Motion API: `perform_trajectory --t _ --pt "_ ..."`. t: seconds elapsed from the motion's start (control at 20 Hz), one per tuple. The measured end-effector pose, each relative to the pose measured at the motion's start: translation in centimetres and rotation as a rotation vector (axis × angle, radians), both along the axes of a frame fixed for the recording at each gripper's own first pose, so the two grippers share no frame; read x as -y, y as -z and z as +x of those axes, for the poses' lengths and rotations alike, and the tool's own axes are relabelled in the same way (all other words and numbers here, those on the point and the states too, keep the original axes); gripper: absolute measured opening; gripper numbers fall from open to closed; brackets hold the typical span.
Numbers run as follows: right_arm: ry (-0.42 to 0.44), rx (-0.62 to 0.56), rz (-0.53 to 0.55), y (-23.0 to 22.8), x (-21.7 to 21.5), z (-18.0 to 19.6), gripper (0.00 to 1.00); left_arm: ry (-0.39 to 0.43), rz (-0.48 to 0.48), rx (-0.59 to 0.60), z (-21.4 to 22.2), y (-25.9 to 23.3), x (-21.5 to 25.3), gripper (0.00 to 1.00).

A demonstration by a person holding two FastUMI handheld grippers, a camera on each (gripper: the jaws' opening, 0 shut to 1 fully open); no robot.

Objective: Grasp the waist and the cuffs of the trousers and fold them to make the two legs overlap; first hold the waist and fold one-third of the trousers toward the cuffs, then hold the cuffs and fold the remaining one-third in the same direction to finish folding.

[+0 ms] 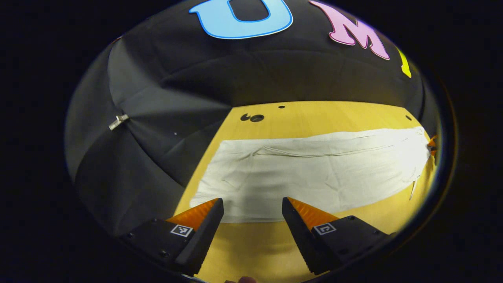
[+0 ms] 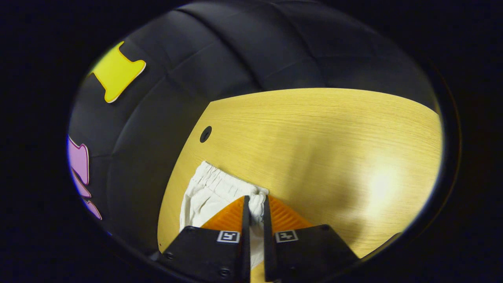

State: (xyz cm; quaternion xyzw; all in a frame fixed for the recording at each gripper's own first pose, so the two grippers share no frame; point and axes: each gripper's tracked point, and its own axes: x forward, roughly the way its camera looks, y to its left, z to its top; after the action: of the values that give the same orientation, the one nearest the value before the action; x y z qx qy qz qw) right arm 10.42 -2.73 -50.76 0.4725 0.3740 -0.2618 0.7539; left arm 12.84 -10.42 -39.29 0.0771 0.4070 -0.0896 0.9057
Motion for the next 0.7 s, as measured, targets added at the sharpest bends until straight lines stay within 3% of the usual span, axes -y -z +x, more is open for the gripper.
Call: perform_trajectory --t 0.05,0.15,0.35,0.5,0.7 --pt "0.009 0.007 0.012 0.1 0.1 0.0 0.10 -0.014 -0.063 -0.039 -0.7 0.5 0.9 0.96" --pt "0.018 0.013 0.025 0.1 0.0 0.1 0.10 -0.085 -0.220 -0.124 -1.8 1.5 1.9 0.96" --pt "0.027 0.012 0.037 0.0 0.1 -0.1 0.10 -0.355 -0.508 -0.227 -2.2 2.0 1.7 0.95" --pt "0.029 0.009 0.031 0.0 0.1 0.0 0.10 -0.505 -0.587 -0.249 -2.3 2.3 -0.8 0.95" --pt "0.032 0.008 0.035 0.0 0.1 0.0 0.10 -0.626 -0.636 -0.253 -1.5 3.8 -3.2 0.96"
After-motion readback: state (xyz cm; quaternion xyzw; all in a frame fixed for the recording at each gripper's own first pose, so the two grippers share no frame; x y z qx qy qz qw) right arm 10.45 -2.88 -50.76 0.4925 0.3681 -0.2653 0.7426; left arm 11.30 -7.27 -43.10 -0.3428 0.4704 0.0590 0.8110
